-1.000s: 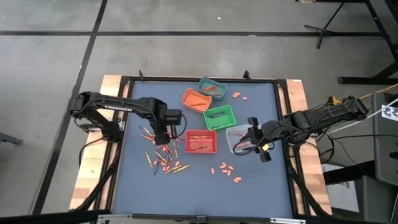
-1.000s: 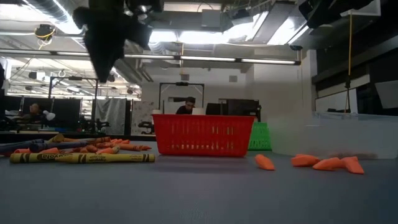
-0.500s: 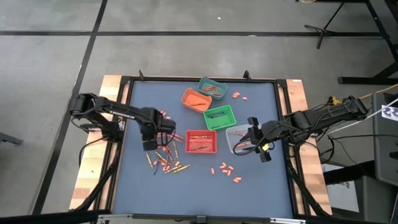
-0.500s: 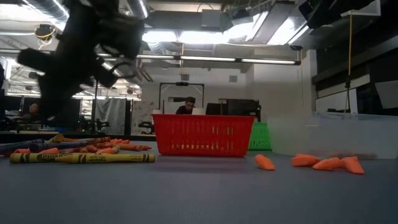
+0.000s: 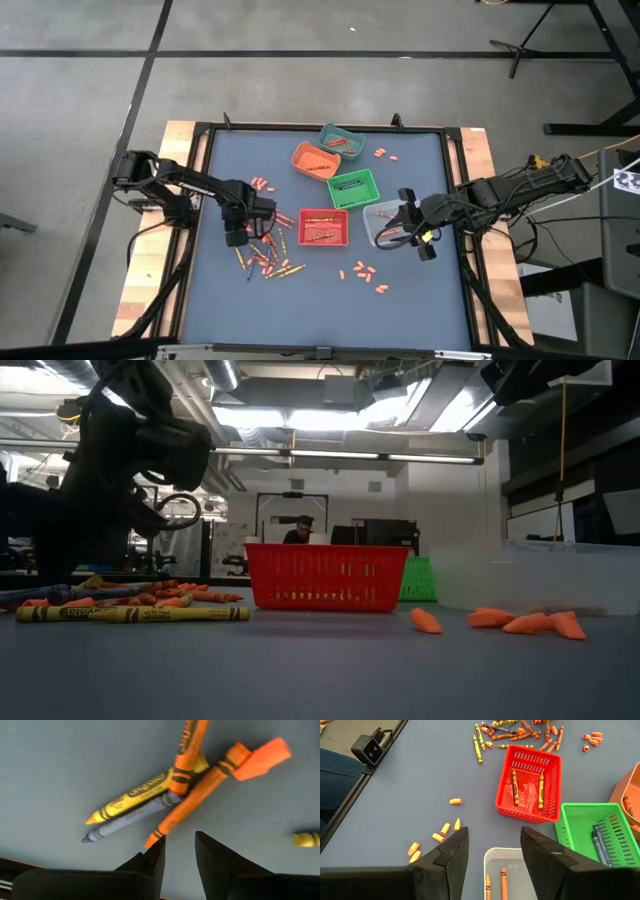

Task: Sort crayons
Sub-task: Put the orange crayon into the orange bin

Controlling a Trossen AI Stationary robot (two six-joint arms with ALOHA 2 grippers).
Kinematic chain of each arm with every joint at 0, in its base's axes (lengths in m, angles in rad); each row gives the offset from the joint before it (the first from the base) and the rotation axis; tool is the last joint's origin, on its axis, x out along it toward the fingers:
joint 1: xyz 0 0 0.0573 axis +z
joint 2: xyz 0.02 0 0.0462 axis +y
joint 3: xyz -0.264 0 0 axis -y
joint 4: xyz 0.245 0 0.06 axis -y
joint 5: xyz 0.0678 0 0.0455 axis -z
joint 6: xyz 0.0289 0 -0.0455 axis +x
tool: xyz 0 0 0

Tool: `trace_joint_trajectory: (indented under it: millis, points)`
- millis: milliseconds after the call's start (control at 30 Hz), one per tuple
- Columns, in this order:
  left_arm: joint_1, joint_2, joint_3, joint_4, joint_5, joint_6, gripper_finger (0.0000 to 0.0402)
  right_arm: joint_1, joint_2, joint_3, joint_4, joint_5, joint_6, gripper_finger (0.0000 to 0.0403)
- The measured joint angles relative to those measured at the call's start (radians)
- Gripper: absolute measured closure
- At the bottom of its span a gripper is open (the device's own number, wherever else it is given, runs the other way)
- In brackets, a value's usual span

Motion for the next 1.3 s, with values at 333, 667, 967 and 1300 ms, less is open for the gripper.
trace_joint_trajectory:
  millis: [333,667,967,1300]
  points:
    - [0.000,0.000,-0.002,0.060,-0.024,0.004,0.0312,0.000,0.000,0.000,0.000,0.000,0.000,0.0223]
    - [0.000,0.000,-0.002,0.078,-0.022,0.029,0.0312,0.000,0.000,0.000,-0.001,0.000,0.000,0.0223]
    - [0.001,-0.005,-0.049,0.158,0.044,0.028,0.0312,0.000,0.000,0.000,-0.001,0.000,0.000,0.0223]
    - [0.000,-0.003,-0.051,0.155,0.041,0.022,0.0325,0.000,0.000,0.000,-0.001,0.000,0.000,0.0223]
